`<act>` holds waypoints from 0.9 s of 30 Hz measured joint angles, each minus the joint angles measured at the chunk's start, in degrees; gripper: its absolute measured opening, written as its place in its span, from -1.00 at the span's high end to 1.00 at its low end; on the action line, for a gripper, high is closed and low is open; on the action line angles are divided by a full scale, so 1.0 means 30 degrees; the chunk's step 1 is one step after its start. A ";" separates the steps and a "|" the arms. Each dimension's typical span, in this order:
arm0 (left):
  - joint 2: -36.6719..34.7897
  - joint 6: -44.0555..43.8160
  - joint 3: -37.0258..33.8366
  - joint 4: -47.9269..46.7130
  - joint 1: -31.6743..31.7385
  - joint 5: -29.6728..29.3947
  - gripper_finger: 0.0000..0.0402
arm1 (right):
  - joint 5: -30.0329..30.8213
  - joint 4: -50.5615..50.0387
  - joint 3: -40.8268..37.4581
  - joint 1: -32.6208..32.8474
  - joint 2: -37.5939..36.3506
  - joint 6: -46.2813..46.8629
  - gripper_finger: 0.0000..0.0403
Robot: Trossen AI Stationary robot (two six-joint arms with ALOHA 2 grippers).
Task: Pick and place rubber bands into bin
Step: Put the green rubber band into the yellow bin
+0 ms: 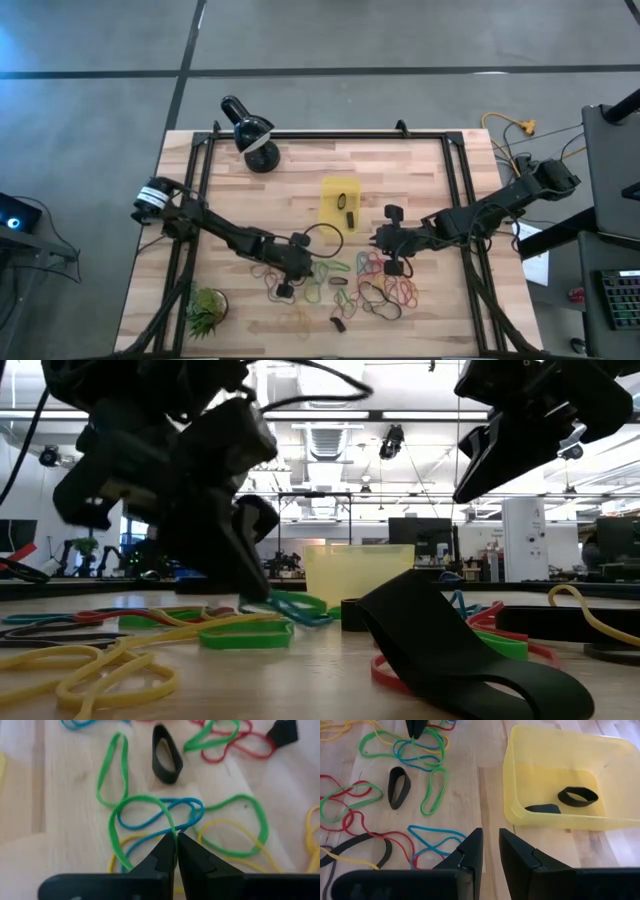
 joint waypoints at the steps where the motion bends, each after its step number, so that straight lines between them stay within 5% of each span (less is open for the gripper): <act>1: -0.0155 0.0007 0.0024 -0.0013 0.0000 0.0000 0.98 | 0.0000 0.0010 -0.0021 0.0000 0.0000 0.0039 0.72; 12: -0.2125 0.0882 0.0106 0.0026 0.0005 -0.0359 0.98 | 0.0000 0.0111 -0.0188 0.0000 0.0000 0.0053 0.72; 18: -0.3214 0.2047 0.0244 -0.0002 0.0015 -0.3640 0.98 | 0.0122 0.0187 -0.0346 0.0000 0.0000 0.0106 0.72; 27: -0.3557 0.7711 0.0320 0.3542 0.0498 -1.0148 0.98 | 0.0146 0.1177 -0.0494 0.0000 0.0000 -0.0245 0.72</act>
